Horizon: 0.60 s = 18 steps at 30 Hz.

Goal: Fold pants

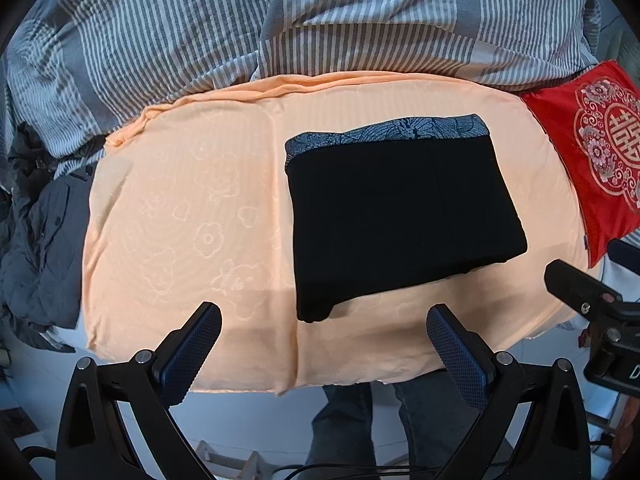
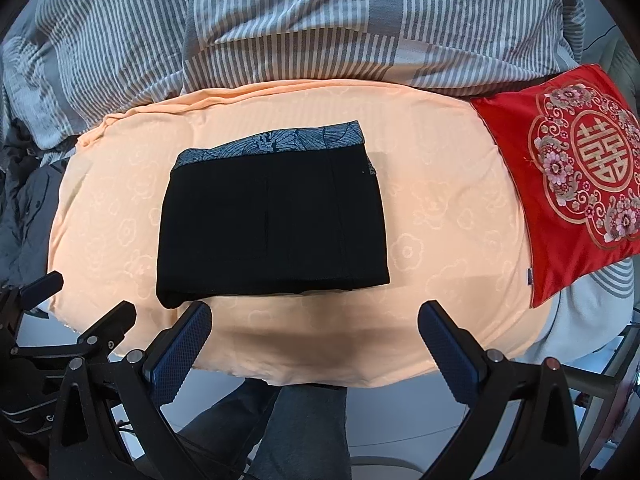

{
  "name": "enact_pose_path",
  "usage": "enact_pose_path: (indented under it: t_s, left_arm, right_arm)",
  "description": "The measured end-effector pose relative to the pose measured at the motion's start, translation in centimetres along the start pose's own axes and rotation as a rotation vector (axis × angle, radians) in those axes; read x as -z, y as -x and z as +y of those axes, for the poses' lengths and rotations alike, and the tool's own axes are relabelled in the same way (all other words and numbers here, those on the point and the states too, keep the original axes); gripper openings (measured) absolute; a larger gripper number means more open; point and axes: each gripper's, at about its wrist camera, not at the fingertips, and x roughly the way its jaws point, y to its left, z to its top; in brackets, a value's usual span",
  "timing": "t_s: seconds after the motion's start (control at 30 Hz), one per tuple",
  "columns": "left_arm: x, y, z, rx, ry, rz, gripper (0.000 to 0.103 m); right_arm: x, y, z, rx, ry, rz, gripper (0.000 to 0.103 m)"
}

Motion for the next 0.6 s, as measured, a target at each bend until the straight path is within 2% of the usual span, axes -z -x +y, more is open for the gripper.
enact_pose_path:
  t_s: [0.27, 0.6]
  left_arm:
    - [-0.08, 0.32, 0.08, -0.001, -0.026, -0.023, 0.103]
    - [-0.48, -0.23, 0.42, 0.011, -0.006, -0.009, 0.103]
  right_arm:
    - [-0.01, 0.15, 0.18, 0.015, -0.006, -0.005, 0.103]
    - [-0.44, -0.18, 0.10, 0.024, -0.002, -0.001, 0.103]
